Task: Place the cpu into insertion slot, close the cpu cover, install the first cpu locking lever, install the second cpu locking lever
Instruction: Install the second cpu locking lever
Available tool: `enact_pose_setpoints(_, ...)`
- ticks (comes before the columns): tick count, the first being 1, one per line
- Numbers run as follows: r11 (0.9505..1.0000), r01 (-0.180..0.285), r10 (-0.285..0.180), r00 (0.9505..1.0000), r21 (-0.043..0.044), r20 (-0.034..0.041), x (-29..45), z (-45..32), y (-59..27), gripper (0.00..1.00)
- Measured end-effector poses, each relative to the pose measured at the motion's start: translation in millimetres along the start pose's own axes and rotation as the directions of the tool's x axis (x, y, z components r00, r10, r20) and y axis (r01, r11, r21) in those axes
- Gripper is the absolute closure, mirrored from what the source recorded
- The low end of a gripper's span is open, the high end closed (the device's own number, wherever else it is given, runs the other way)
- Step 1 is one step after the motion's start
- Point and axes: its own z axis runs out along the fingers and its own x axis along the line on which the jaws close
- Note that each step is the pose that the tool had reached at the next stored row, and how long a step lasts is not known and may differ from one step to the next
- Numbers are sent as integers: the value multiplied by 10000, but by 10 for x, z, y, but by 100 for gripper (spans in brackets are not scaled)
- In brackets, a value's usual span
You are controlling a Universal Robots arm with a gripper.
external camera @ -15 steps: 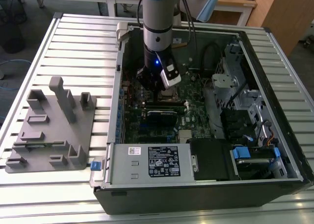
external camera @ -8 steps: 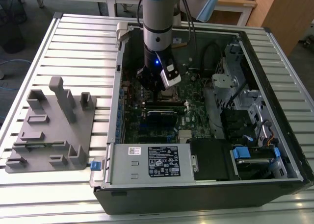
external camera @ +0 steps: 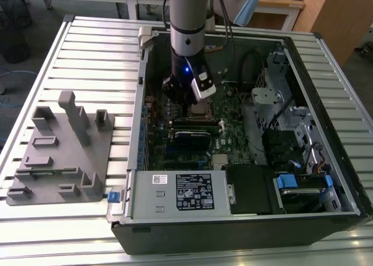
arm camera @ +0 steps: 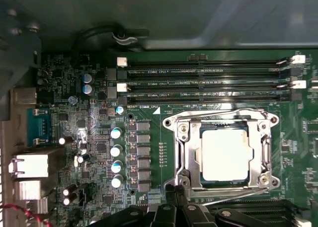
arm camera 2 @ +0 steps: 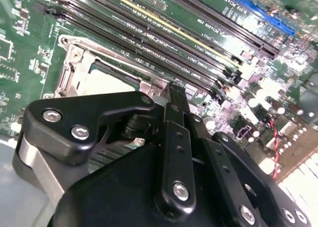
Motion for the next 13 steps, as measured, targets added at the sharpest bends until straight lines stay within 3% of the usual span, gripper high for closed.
enact_pose_setpoints(6, 10000, 0, 0, 10000, 0, 0, -6, -130, -1, 89)
enact_pose_setpoints(13, 10000, 0, 0, 10000, 0, 0, -10, -219, -1, 89)
